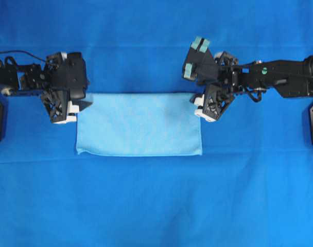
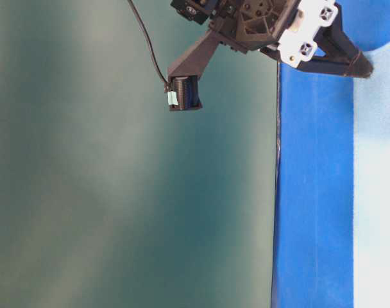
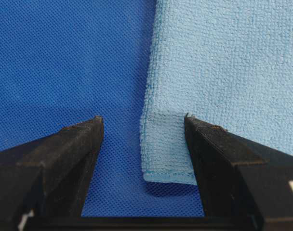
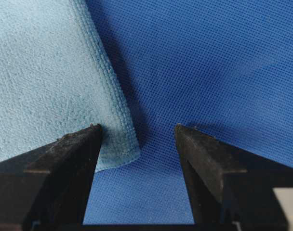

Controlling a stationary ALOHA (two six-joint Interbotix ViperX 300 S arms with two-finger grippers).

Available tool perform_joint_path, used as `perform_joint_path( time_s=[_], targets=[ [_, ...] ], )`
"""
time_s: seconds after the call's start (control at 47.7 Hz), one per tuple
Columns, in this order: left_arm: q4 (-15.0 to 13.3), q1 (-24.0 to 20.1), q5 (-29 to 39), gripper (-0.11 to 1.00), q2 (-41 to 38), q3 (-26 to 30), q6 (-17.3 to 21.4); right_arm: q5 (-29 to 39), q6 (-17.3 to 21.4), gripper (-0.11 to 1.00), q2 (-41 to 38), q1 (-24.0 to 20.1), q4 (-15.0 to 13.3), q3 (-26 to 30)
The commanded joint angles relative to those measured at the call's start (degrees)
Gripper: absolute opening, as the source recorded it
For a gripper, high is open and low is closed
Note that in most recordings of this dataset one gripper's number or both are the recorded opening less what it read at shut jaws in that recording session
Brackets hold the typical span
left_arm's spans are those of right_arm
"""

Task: Fold the light blue towel.
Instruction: 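Grasp the folded towel's left and right ends with both grippers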

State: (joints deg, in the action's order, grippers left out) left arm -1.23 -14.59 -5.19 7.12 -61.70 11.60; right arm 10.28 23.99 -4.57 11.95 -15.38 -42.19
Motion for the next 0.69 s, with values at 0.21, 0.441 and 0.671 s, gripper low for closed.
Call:
perform_joint_path(
  time_s=[0.21, 0.441, 0.671],
  targets=[
    [0.00, -0.18, 0.62, 0.58, 0.53, 0.18, 0.26, -0.53, -0.35, 0.61, 0.26, -0.26, -0.18, 0.62],
    [0.00, -0.18, 4.39, 0.11, 0.35, 0.70, 0.53, -0.88, -0.18, 0.11, 0.26, -0.88, -0.18, 0.62],
    [0.00, -0.09, 4.92, 0.01, 0.35, 1.05, 0.62, -1.05, 0.18, 0.01, 0.26, -0.88, -0.09, 0.79]
  ],
)
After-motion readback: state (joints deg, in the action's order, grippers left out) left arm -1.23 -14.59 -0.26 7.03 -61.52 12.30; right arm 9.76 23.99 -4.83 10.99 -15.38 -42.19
